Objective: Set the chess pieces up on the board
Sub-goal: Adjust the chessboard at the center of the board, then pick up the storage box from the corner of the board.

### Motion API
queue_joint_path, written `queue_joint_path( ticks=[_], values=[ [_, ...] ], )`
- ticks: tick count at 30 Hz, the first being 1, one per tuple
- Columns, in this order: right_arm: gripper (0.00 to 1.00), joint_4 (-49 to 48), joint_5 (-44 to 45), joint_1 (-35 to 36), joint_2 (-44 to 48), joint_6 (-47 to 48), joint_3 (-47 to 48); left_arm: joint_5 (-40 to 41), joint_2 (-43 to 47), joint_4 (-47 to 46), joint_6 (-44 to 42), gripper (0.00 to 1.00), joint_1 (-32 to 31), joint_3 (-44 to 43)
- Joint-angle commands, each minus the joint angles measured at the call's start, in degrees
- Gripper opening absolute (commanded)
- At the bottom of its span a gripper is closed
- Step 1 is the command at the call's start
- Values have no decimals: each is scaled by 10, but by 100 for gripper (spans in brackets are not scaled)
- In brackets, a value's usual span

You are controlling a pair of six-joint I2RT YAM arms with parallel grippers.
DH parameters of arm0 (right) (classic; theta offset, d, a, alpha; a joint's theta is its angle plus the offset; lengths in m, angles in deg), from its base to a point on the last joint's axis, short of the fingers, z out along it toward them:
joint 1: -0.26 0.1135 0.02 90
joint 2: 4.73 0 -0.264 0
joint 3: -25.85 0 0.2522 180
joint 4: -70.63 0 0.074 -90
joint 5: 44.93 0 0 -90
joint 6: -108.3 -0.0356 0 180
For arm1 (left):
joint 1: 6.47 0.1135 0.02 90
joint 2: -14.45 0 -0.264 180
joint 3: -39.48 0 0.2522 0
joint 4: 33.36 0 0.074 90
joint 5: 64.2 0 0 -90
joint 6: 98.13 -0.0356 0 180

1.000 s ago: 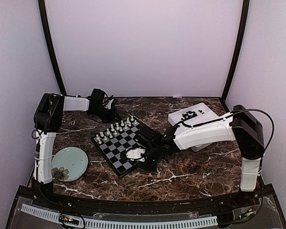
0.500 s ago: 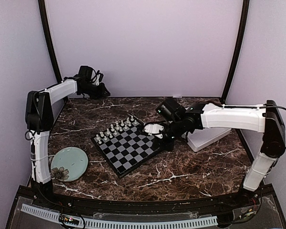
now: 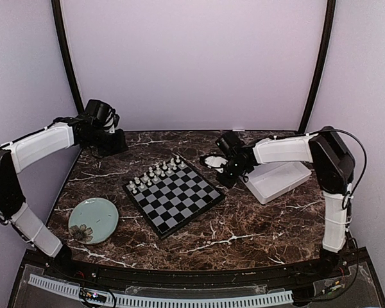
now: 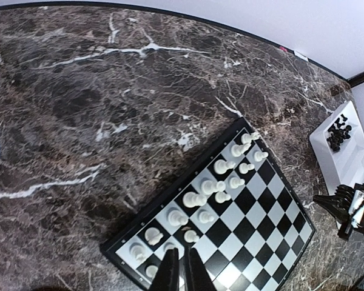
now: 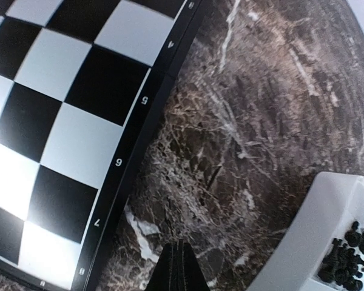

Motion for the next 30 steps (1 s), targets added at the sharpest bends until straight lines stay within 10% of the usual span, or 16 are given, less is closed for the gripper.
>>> queue_joint_path(
  ticks=[1,20,30],
  values=[
    [2,-12,2,1,-35,2,36,42,74,21,17,5,5,58],
    [3,36,31,88,98,-13,-124,38,173,21,12,7,5,138],
    [61,34,101,-43,197,-66,-126,15,179,0,14,9,5,166]
  ],
)
